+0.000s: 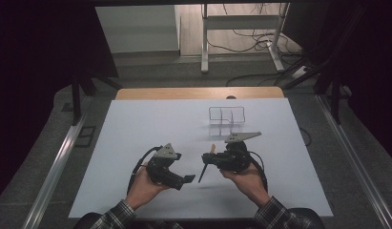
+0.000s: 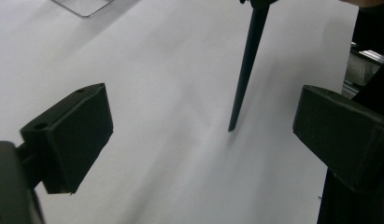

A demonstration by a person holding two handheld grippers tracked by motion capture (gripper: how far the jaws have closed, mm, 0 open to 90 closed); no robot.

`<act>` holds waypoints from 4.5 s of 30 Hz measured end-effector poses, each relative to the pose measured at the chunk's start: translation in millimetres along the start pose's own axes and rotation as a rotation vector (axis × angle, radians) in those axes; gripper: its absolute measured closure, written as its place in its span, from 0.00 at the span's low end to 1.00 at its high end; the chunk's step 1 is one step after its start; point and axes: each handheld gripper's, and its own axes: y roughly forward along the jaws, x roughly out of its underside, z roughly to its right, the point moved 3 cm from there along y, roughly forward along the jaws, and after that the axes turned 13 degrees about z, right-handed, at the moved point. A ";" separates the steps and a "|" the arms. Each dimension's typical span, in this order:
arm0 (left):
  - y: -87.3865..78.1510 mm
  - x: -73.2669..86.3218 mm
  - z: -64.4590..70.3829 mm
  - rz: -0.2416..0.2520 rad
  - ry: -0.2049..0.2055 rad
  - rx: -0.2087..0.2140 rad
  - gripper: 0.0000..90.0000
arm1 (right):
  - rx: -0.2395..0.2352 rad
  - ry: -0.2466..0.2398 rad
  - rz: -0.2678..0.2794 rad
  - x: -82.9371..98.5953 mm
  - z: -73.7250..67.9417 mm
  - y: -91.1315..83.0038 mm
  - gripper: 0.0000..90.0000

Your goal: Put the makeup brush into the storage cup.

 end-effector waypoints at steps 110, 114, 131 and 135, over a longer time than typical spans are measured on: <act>-116.8 67.2 -45.1 -0.025 -0.082 -0.271 0.00 | 0.306 -0.079 0.130 -57.7 91.5 -73.0 0.92; -117.0 67.4 -44.6 -0.026 -0.081 -0.269 0.00 | 0.312 -0.080 0.143 -62.3 95.3 -74.3 0.92; -116.7 66.9 -43.8 -0.009 -0.101 -0.247 0.00 | 0.342 -0.087 0.181 -86.3 108.9 -78.6 0.92; -116.5 67.0 -44.0 -0.006 -0.107 -0.247 0.00 | 0.350 -0.091 0.183 -91.8 111.6 -78.4 0.92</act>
